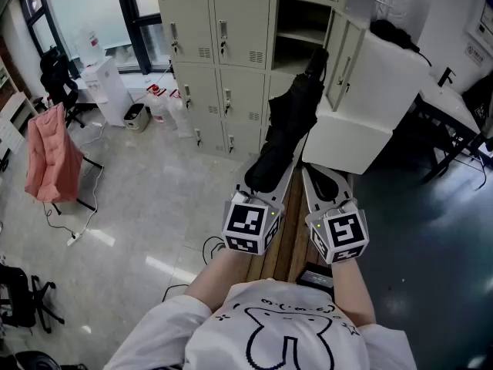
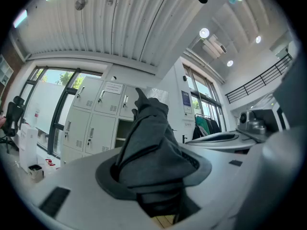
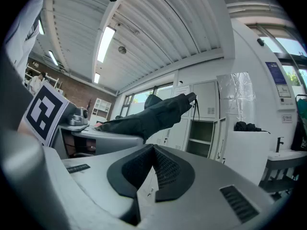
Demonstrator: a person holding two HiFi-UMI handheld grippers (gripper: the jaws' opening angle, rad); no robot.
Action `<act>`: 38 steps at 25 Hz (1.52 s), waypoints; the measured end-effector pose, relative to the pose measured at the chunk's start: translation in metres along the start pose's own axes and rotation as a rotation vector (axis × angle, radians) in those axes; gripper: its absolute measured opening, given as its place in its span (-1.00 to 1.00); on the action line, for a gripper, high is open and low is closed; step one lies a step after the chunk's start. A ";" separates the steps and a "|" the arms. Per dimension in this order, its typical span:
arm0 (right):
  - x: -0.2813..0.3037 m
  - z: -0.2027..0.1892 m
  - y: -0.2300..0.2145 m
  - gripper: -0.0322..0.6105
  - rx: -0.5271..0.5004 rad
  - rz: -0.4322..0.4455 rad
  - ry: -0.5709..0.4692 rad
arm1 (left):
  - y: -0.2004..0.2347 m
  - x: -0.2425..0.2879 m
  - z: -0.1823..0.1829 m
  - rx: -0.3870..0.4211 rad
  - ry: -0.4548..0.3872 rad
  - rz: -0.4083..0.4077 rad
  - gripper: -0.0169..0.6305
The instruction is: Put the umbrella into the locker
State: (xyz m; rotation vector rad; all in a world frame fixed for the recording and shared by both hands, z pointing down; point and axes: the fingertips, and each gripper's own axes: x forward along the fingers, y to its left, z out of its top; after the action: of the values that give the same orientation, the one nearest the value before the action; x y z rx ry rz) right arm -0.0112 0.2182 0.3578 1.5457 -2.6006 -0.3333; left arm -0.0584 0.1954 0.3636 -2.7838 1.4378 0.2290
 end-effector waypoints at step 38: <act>0.216 -0.042 -0.194 -0.81 0.010 -0.071 -0.031 | 0.121 0.271 -0.033 -0.049 0.148 -0.030 -0.25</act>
State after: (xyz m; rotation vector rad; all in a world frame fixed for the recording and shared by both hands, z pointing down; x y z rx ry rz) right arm 0.0587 -0.0666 0.3465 1.6524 -2.5781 -0.3534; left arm 0.0026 -0.0972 0.3691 -2.9146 1.4365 0.0601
